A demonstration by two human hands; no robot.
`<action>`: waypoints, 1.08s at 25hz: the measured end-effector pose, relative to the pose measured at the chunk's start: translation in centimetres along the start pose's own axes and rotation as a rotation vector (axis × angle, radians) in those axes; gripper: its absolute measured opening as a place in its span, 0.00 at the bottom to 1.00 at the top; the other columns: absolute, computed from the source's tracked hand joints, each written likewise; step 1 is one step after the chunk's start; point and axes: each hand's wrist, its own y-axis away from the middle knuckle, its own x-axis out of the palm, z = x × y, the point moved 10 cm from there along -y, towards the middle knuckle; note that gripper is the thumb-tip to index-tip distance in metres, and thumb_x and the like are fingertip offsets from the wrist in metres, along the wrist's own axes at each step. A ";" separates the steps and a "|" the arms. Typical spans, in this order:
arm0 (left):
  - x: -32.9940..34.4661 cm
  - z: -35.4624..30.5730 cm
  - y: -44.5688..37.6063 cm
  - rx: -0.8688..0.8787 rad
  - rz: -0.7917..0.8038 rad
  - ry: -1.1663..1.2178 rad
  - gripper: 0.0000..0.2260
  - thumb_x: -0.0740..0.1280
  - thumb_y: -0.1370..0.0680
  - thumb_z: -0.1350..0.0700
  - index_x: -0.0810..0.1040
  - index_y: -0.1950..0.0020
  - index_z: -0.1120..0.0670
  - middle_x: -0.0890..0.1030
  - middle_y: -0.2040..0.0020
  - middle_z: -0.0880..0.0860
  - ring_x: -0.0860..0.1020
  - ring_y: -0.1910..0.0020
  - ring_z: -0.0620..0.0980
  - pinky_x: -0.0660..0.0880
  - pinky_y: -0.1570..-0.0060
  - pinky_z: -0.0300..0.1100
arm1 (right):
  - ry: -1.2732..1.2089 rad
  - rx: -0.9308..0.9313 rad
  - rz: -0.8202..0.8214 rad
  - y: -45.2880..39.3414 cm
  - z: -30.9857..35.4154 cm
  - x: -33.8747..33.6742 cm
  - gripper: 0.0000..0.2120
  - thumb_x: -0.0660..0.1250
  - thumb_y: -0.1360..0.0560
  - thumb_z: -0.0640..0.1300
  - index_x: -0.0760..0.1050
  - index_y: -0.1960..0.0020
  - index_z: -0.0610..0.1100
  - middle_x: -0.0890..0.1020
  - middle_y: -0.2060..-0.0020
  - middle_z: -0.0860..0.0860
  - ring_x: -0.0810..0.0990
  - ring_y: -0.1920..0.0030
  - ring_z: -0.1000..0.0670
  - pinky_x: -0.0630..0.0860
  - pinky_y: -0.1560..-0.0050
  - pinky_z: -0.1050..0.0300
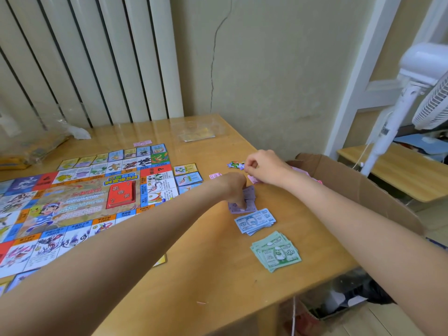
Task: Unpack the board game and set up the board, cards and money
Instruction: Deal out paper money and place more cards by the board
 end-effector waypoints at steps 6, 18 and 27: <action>-3.0 7.6 1.2 -0.197 -0.236 1.011 0.18 0.72 0.27 0.59 0.67 0.44 0.54 0.74 0.62 0.50 0.73 0.69 0.44 0.71 0.75 0.31 | -0.746 0.165 0.233 1.0 1.5 2.0 0.09 0.64 0.23 0.47 0.74 0.51 0.41 0.78 0.64 0.48 0.77 0.70 0.51 0.71 0.73 0.63; -5.6 14.8 2.7 -0.268 -0.236 1.397 0.05 0.61 0.20 0.57 0.76 0.52 0.57 0.83 0.61 0.53 0.81 0.57 0.50 0.76 0.52 0.47 | -0.604 0.135 0.048 -6.2 4.0 1.5 0.10 0.69 0.29 0.31 0.77 0.48 0.35 0.75 0.71 0.47 0.72 0.77 0.56 0.70 0.75 0.68; -4.6 20.0 1.5 -0.329 -0.278 1.527 0.14 0.61 0.21 0.64 0.69 0.35 0.62 0.81 0.56 0.57 0.81 0.64 0.47 0.78 0.61 0.41 | -0.106 -0.016 0.303 -11.5 5.3 6.4 0.12 0.69 0.26 0.39 0.77 0.43 0.42 0.72 0.65 0.55 0.71 0.57 0.51 0.64 0.66 0.66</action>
